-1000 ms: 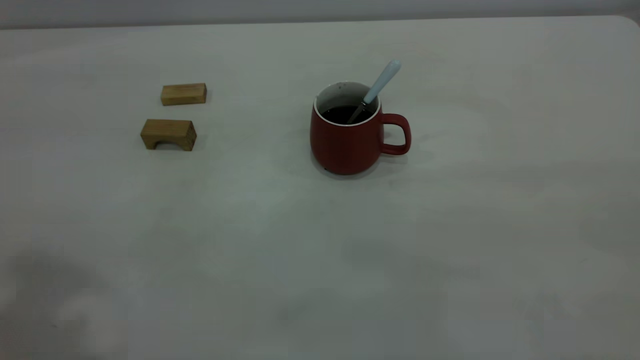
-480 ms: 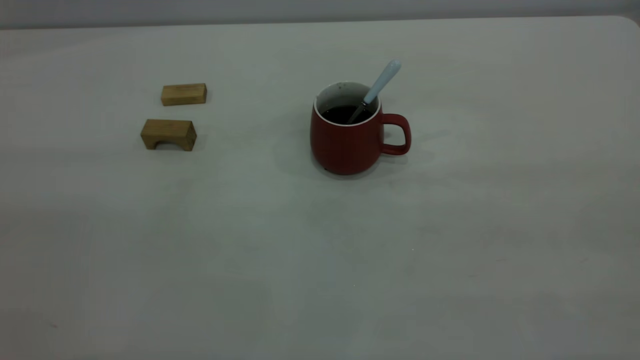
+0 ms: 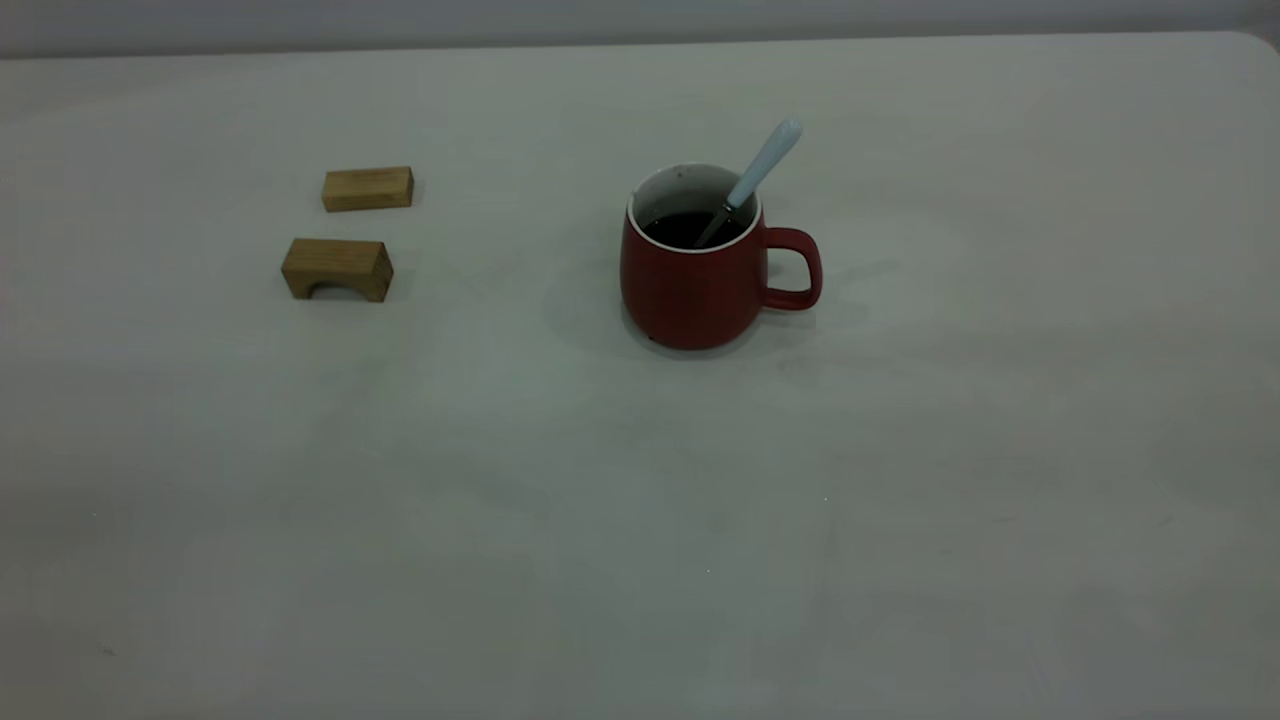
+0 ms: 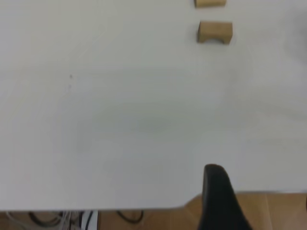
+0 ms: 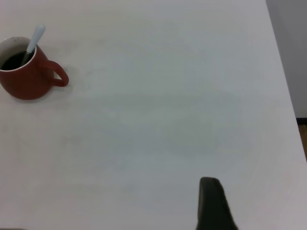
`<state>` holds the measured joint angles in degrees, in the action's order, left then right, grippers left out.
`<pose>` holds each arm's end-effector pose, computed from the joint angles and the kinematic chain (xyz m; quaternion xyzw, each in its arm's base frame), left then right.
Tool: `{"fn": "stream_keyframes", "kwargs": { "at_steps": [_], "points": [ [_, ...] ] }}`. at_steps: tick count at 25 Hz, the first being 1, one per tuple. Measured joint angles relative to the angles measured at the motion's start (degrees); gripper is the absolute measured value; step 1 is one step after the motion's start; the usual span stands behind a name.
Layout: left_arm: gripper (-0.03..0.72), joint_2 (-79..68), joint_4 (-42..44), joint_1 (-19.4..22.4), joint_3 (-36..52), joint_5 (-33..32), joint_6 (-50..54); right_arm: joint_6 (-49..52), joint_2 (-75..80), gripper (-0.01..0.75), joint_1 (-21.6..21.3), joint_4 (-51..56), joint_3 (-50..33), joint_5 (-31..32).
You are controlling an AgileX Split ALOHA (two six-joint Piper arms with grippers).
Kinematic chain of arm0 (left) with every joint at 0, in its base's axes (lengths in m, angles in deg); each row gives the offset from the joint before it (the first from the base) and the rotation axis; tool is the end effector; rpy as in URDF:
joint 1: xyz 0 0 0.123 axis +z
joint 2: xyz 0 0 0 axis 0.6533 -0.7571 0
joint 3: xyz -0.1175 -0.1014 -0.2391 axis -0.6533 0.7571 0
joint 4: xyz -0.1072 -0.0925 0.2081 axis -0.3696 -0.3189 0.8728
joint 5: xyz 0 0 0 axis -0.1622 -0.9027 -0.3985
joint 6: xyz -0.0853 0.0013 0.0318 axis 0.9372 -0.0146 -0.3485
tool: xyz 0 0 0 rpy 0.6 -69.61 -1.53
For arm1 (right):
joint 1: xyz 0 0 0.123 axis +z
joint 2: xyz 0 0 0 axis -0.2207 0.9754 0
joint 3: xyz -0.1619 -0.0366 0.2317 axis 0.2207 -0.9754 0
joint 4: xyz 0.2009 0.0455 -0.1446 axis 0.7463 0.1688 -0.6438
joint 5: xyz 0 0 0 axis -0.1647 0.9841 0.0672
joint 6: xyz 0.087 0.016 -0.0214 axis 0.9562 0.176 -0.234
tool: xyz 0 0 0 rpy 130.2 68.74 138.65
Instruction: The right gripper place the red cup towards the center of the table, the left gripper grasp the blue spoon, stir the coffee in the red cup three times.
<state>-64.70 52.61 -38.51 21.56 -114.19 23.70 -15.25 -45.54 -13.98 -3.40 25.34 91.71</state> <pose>-0.0064 -0.0033 0.2685 -0.0068 0.8721 -0.0034 0.4892 -0.0024 0.0025 0.2628 -0.0118 0.8840 -0.0016 0.4674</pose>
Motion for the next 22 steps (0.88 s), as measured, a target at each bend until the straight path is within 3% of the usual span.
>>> {"fn": "stream_keyframes", "kwargs": {
  "at_steps": [22],
  "points": [
    [0.499, 1.0, 0.0, 0.0, 0.0, -0.3, -0.4, 0.0, 0.0, 0.511, 0.0, 0.0, 0.0, 0.0]
  ]
}}
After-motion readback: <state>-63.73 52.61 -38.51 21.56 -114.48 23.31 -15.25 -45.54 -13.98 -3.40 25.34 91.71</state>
